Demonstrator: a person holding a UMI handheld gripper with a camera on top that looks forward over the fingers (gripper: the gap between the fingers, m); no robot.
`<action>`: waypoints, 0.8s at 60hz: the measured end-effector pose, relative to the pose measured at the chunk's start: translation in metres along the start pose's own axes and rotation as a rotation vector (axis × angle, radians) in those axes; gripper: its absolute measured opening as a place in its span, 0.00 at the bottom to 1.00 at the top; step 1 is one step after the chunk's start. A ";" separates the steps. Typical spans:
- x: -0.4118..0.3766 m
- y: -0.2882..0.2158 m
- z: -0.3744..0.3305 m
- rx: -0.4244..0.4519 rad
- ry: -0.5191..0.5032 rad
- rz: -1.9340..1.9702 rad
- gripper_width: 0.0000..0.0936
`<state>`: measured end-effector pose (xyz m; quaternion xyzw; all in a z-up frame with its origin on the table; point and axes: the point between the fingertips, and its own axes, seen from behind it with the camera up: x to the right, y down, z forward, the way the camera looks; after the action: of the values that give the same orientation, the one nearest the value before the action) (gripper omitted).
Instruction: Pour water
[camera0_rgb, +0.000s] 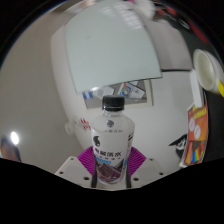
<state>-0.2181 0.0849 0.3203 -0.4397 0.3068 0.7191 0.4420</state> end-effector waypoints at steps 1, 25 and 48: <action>0.002 -0.009 -0.002 0.018 -0.014 0.050 0.39; 0.078 -0.106 -0.024 0.213 -0.057 0.591 0.40; -0.024 -0.107 0.010 -0.035 0.084 -0.279 0.40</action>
<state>-0.1191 0.1297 0.3410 -0.5154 0.2482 0.6368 0.5169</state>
